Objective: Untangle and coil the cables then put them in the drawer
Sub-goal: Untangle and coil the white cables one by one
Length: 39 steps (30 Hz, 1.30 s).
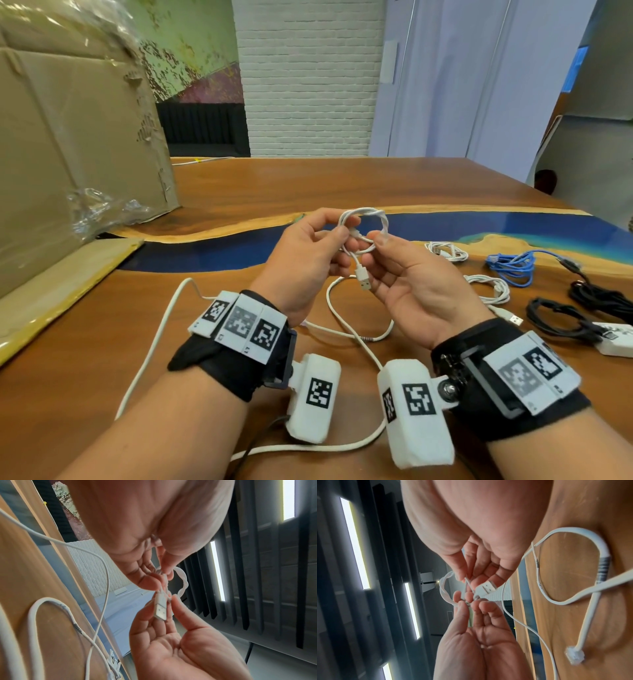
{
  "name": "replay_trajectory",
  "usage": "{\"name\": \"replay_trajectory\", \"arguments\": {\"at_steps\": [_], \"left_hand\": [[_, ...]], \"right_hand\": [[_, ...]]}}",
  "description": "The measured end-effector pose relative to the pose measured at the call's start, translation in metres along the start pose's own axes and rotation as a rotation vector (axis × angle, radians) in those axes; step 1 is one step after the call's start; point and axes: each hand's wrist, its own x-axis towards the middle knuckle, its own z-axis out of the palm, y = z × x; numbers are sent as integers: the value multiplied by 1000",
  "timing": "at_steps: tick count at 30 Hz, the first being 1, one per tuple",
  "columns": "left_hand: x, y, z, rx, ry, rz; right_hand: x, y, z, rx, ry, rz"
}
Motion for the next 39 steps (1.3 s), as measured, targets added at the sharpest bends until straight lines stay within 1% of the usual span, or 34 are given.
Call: {"name": "replay_trajectory", "arguments": {"at_steps": [3, 6, 9, 11, 16, 22, 27, 31, 34, 39], "left_hand": [[1, 1, 0, -87, 51, -36], [1, 5, -3, -166, 54, -64], [1, 9, -4, -194, 35, -70], [0, 10, -4, -187, 24, -75], [-1, 9, -1, -143, 21, -58], [-1, 7, -2, -115, 54, -44], [-1, 8, -3, -151, 56, -53], [-1, 7, -3, -128, 87, -23], [0, 7, -4, -126, 89, -20], [2, 6, -5, -141, 105, -31]], "right_hand": [[-3, 0, 3, -64, -62, -44], [-5, 0, 5, -77, -107, -119], [-6, -4, 4, -161, -81, -200], [-5, -5, 1, -209, -61, -223], [-2, -1, -3, -328, -32, -190], [-3, 1, -1, -303, -75, -110], [-4, -2, -1, -232, -93, -111], [-6, -3, -1, -287, -129, -108], [-7, -5, -2, -284, -176, -94], [-7, -5, -3, -297, -217, -134]]}}
